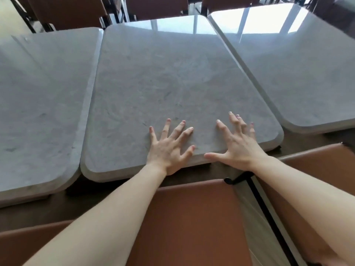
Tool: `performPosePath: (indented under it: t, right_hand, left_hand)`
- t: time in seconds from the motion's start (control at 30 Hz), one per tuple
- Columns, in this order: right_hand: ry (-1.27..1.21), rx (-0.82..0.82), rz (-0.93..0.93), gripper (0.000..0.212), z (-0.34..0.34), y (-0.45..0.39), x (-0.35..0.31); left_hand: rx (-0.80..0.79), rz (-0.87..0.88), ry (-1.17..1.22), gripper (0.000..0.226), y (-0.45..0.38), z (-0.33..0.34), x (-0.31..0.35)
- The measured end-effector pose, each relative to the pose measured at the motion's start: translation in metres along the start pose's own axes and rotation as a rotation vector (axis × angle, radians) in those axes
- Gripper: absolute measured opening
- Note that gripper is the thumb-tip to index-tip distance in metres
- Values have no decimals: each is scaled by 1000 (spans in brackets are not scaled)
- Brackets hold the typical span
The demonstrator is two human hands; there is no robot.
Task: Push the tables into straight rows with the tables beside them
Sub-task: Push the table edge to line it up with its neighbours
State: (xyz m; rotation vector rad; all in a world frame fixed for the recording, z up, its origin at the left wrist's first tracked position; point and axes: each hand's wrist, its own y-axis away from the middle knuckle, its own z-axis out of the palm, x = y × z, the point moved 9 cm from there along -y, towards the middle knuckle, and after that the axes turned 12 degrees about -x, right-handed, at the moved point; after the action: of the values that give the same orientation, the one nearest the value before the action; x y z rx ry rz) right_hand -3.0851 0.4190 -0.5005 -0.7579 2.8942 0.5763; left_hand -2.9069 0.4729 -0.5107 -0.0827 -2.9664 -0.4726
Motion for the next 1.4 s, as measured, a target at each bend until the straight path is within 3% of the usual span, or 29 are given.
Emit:
performPosePath:
  t: [0.07, 0.3, 0.93, 1.03, 1.1, 1.23, 1.3, 1.4]
  right_hand:
    - [-65, -78, 83, 123, 11, -1, 17]
    - [-61, -154, 98, 127, 14, -8, 23]
    - [-69, -168, 67, 106, 14, -5, 20]
    - [-89, -163, 62, 106, 13, -5, 21]
    - [-95, -173, 55, 107, 14, -5, 19]
    - [-187, -279, 29, 112, 10, -10, 18]
    - [-332, -328, -26, 102, -4, -1, 24]
    - [-675, -256, -31, 72, -37, 28, 72]
  left_hand:
    - [-2, -25, 1, 63, -1, 3, -3]
    - [29, -29, -5, 71, 0, -2, 2]
    - [17, -65, -35, 76, 1, -1, 1]
    - [-60, -137, -24, 75, -2, -2, 9]
    - [-104, -277, 45, 62, -10, -6, 20]
    - [-276, -529, 98, 61, -11, -16, 65]
    - [-315, -518, 147, 59, -1, -30, 90]
    - [-239, -421, 175, 52, 15, -61, 126]
